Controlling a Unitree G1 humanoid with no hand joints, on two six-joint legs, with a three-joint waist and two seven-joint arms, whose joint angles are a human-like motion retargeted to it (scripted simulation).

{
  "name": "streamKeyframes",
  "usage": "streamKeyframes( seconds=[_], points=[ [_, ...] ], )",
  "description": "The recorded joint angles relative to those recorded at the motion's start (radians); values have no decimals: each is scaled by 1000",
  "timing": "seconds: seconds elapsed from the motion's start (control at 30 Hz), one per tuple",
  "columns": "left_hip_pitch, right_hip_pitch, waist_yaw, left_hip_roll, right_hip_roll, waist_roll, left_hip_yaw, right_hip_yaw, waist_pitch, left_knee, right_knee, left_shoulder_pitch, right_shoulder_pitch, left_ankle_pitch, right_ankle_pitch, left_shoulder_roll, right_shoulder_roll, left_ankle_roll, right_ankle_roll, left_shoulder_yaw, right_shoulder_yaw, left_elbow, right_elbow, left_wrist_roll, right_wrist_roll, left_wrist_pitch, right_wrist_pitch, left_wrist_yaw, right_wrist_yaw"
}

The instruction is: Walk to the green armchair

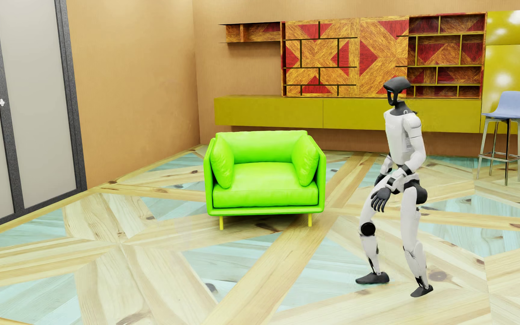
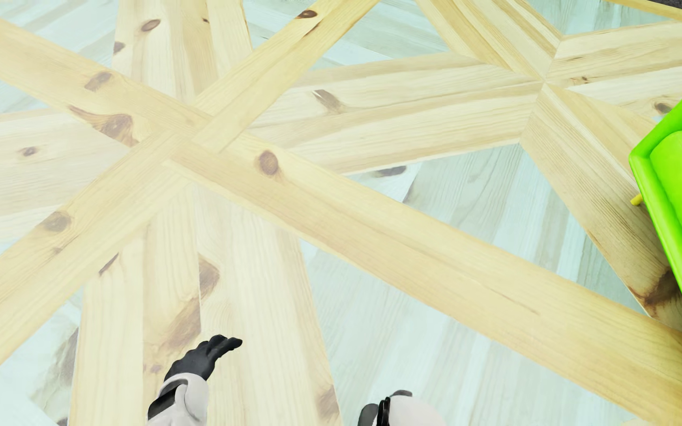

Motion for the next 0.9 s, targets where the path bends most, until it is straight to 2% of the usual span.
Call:
streamKeyframes(
  seconds=[0.1,0.13,0.17,0.2,0.23,0.3,0.33,0.37,0.4,0.43,0.47,0.53,0.6,0.7,0.73,0.77,0.8,0.87,0.9],
  points=[
    [76,53,-9,-10,13,3,42,-189,-14,-17,-344,-77,28,-46,14,-7,29,-33,19,-37,-38,-3,4,-40,20,1,16,-2,-26],
    [103,71,-13,-9,26,6,48,-202,-17,-13,-372,-100,40,-53,31,-13,36,-49,-65,-55,-36,21,12,-42,16,6,17,-1,-18],
    [127,83,-18,-4,37,11,47,-191,-19,10,-348,-118,51,-50,13,-24,40,-71,-197,-73,-30,57,21,-41,9,13,17,7,-6],
    [139,97,-21,10,48,15,39,-177,-20,56,-318,-127,58,-23,-9,-38,45,-98,-286,-85,-24,105,32,-41,1,23,18,21,6],
    [134,117,-24,28,59,19,18,-162,-20,132,-292,-125,60,38,-35,-53,50,-113,-312,-92,-17,161,45,-47,-8,36,21,34,16],
    [63,178,-25,74,83,26,-49,-142,-17,363,-276,-102,49,263,-97,-69,56,-180,-294,-116,3,281,64,-57,-32,60,19,14,39],
    [-2,215,-20,95,94,31,-91,-132,-14,510,-285,-91,40,365,-118,-66,53,-161,-281,-143,16,337,62,-54,-43,64,6,-29,55],
    [-72,251,-11,123,106,38,-113,-120,-12,650,-299,-78,27,404,-136,-61,45,-137,-266,-165,30,382,53,-50,-53,66,-12,-76,66],
    [-142,286,1,145,120,45,-131,-104,-9,761,-313,-55,8,387,-151,-56,32,-132,-249,-167,43,411,41,-54,-62,70,-29,-107,64],
    [-216,321,14,156,135,51,-145,-82,-6,835,-333,-22,-17,345,-162,-56,19,-109,-234,-148,51,425,28,-68,-69,78,-39,-108,47],
    [-289,358,26,166,146,56,-153,-58,-5,865,-358,21,-48,347,-171,-59,13,-104,-218,-118,53,421,14,-86,-70,85,-40,-90,19],
    [-416,423,49,169,159,62,-173,-13,-5,794,-395,100,-80,320,-197,-56,0,-94,-186,-69,35,412,-31,-117,-53,79,-66,-49,-28],
    [-486,474,70,160,161,68,-192,32,-8,555,-400,164,-105,300,-241,-50,-3,-90,-154,-43,29,392,-77,-127,-25,84,-99,-44,-55],
    [-458,564,94,92,139,71,-285,96,-17,-11,-416,238,-113,320,-305,-49,-29,-76,-102,-6,57,349,-134,-105,1,98,-125,-57,-54],
    [-437,592,98,65,118,68,-322,119,-18,-100,-404,256,-109,352,-319,-58,-44,-63,-82,1,66,332,-146,-89,1,100,-123,-61,-48],
    [-423,604,98,41,89,63,-330,141,-15,-74,-349,265,-100,412,-332,-70,-57,-51,-66,4,69,318,-158,-70,2,101,-117,-60,-45],
    [-418,586,94,27,55,54,-306,162,-8,4,-239,259,-85,385,-316,-83,-60,-27,-62,0,56,313,-166,-50,11,105,-108,-52,-54],
    [-387,462,76,-3,2,32,-268,218,9,113,97,202,-44,274,-92,-100,-25,-9,-92,-21,7,328,-155,-14,42,115,-81,-44,-117],
    [-346,373,65,-16,-23,22,-245,236,13,113,261,166,-27,237,37,-96,-11,-5,-151,-39,7,332,-133,0,42,107,-65,-56,-136]
  ],
)
